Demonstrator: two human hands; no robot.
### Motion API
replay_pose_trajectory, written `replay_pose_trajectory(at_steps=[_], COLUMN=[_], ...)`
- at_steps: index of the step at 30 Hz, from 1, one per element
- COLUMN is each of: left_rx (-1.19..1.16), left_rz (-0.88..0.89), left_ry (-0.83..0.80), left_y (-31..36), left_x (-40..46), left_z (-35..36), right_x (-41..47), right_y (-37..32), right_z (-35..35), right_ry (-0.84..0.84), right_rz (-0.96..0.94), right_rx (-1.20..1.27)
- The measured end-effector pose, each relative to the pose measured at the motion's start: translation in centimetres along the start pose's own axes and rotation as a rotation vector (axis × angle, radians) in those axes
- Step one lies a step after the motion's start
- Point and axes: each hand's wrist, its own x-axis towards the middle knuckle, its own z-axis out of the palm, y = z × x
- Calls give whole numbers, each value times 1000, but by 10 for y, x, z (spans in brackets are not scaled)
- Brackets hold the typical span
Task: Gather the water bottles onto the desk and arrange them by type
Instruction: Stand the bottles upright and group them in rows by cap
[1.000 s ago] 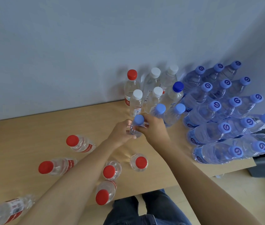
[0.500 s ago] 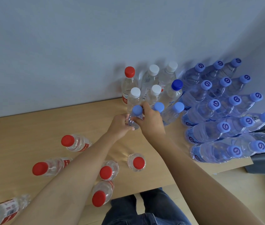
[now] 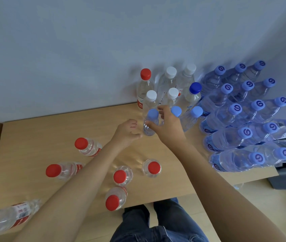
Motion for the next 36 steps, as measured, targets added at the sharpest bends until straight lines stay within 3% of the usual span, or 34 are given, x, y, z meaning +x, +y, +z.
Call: replay_pose_trajectory(at_steps=[8, 13, 19, 28, 36], left_rx=[-169, -238, -220, -203, -306], left_rz=[81, 125, 141, 149, 231], left_ry=[112, 157, 164, 228, 253], left_y=[5, 8, -6, -12, 23], left_x=[-66, -101, -136, -179, -198], left_z=[-28, -34, -41, -46, -25], right_x=[-48, -85, -113, -113, -103], right_y=[-7, -6, 17, 49, 46], right_z=[-16, -8, 9, 35, -7], right_ry=[71, -49, -222, -171, -187], right_rz=[11, -4, -15, 72, 49], right_rx=[123, 247, 170, 254, 418])
